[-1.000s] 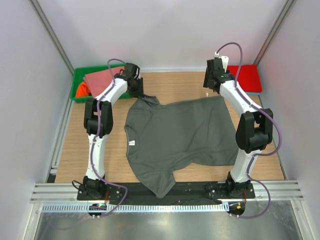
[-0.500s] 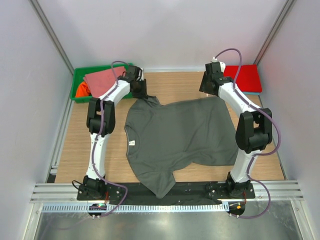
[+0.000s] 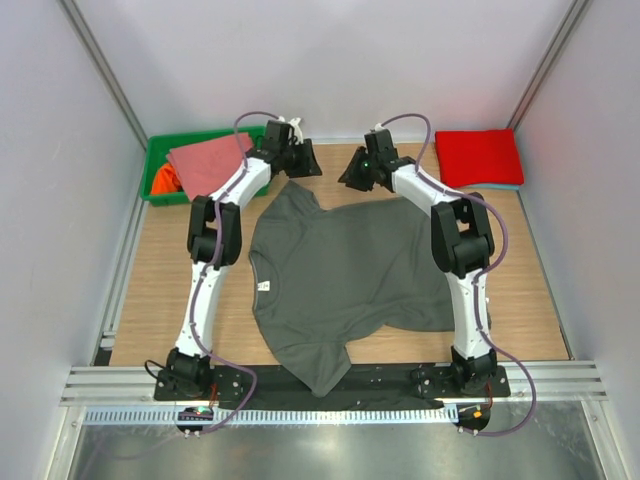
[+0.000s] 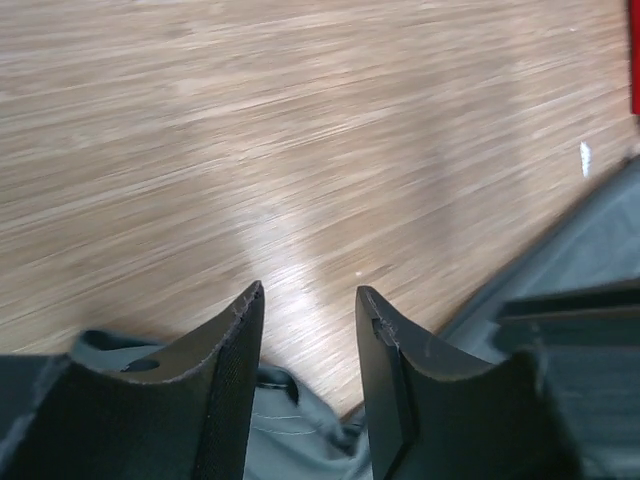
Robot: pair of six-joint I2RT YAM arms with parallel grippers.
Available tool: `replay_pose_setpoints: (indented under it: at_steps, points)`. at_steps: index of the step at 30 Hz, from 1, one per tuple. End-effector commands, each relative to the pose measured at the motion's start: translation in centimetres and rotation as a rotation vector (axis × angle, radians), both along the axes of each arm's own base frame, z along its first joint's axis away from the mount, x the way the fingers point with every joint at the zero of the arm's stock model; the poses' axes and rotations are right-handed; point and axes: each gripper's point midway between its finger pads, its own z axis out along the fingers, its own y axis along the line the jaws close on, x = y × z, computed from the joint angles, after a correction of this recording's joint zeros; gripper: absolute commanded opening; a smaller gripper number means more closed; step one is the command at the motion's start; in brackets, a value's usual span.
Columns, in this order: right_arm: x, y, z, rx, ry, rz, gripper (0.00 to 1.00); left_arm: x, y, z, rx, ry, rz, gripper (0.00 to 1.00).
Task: Fold and stack the t-shirts
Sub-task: Flatten the tshirt out
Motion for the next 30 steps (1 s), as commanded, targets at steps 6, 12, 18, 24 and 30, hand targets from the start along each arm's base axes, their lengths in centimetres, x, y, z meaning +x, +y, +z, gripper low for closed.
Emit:
replay_pose_setpoints:
  at_steps: [6,12,18,24,30]
  points:
    - [0.9,6.5,2.3,0.166,-0.052,0.146,0.4,-1.5,4.5,11.8,0.122,-0.214,0.164,0.42]
    - [-0.7,2.9,3.3,-0.038,-0.094,0.136,0.41,-9.7,6.5,8.9,0.149,-0.016,0.169,0.27]
    - [-5.5,-4.6,2.9,-0.411,-0.001,0.131,0.59,-19.2,5.4,3.7,0.295,0.207,0.101,0.46]
    - [-13.6,-11.7,0.8,-0.603,0.12,0.157,0.71,-24.4,2.7,-0.5,0.363,0.361,0.041,0.49]
    - [-17.4,-14.9,-1.4,-0.54,0.175,0.126,0.72,-24.7,3.7,-4.5,0.484,0.435,0.002,0.49]
